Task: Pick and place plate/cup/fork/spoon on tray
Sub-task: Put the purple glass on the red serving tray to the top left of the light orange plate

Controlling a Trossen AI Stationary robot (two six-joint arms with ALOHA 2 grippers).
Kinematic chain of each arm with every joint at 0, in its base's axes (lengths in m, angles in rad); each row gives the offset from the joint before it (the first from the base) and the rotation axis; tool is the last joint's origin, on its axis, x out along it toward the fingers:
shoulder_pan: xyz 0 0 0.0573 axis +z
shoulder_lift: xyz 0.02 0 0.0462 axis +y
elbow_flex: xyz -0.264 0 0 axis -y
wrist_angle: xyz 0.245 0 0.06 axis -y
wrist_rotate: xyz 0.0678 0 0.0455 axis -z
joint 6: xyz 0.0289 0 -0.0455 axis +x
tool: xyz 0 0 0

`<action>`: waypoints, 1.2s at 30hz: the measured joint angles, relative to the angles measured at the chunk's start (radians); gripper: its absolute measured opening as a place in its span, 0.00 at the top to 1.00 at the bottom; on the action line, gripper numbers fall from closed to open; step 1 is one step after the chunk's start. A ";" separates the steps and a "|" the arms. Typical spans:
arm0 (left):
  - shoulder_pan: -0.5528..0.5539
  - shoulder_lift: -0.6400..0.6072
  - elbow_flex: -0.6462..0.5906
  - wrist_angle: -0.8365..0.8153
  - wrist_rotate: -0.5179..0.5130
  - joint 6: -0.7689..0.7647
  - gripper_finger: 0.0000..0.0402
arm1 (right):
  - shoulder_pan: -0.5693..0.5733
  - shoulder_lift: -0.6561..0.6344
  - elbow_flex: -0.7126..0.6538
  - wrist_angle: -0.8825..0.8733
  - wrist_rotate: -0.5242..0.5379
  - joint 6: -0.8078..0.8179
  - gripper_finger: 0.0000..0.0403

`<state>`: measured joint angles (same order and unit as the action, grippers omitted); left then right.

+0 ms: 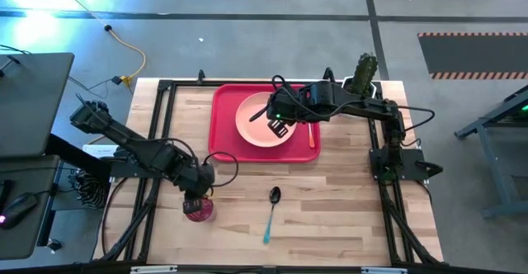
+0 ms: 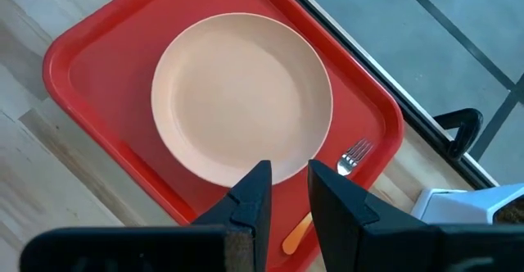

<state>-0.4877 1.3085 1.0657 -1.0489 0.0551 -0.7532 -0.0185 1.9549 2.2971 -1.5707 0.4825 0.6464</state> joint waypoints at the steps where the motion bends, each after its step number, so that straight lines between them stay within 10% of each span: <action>1: 0.000 0.005 0.000 0.001 -0.004 -0.006 0.75 | 0.000 0.000 0.000 0.000 -0.001 0.000 0.82; 10: 0.000 0.012 0.000 -0.001 -0.020 -0.024 0.98 | 0.000 0.000 0.000 0.000 -0.014 -0.026 0.82; 36: 0.175 -0.036 0.157 -0.100 -0.337 -0.001 0.99 | -0.003 0.000 0.000 0.000 -0.014 -0.131 0.82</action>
<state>-0.3126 1.2726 1.2225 -1.1488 -0.2816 -0.7542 -0.0216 1.9545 2.2971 -1.5707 0.4682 0.5156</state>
